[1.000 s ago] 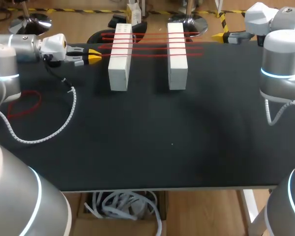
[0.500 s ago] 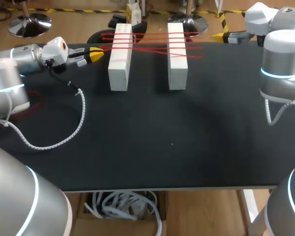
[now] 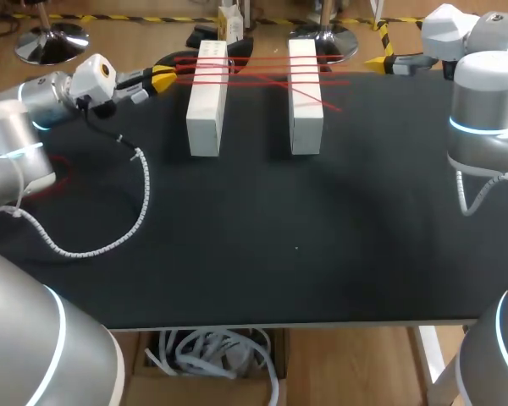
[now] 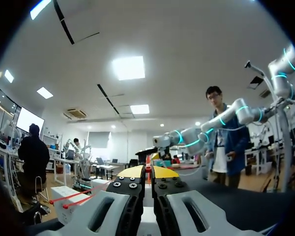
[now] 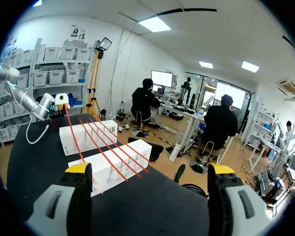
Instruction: Grab the tape and strap the tape.
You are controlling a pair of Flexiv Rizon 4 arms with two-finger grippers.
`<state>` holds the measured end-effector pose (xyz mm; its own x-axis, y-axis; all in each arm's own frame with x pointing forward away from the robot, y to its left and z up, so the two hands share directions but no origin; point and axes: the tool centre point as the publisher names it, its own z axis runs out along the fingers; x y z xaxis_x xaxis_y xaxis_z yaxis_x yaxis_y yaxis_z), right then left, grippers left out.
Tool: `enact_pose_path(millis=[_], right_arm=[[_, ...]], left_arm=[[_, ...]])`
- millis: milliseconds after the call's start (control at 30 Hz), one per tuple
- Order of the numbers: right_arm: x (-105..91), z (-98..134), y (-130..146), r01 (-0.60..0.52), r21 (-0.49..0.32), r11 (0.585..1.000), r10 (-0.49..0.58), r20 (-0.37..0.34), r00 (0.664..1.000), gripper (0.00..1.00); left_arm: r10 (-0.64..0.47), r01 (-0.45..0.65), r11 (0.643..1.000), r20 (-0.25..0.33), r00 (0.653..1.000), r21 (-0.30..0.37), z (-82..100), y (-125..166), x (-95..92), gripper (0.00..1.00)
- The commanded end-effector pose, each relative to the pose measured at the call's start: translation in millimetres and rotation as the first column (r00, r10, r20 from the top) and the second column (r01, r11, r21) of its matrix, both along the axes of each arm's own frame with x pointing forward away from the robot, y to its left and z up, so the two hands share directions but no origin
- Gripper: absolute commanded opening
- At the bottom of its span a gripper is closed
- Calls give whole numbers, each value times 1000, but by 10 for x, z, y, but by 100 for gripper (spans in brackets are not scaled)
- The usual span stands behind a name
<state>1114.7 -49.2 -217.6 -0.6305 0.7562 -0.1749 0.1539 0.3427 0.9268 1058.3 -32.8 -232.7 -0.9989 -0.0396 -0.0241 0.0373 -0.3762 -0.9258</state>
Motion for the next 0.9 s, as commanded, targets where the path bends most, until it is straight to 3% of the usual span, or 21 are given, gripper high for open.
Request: enact_pose_path(millis=[33,433,900], right_arm=[[-1,5,-3,-1,-1,1000,1,-2,1000,100],[-1,5,-3,-1,-1,1000,1,-2,1000,100],[-1,5,-3,-1,-1,1000,1,-2,1000,100]], left_arm=[[-22,22,1000,0,1000,-18,-6,-6,27,0],[-48,47,998,-21,999,-32,170,-31,-28,0],[-48,47,998,-21,999,-32,170,-31,-28,0]])
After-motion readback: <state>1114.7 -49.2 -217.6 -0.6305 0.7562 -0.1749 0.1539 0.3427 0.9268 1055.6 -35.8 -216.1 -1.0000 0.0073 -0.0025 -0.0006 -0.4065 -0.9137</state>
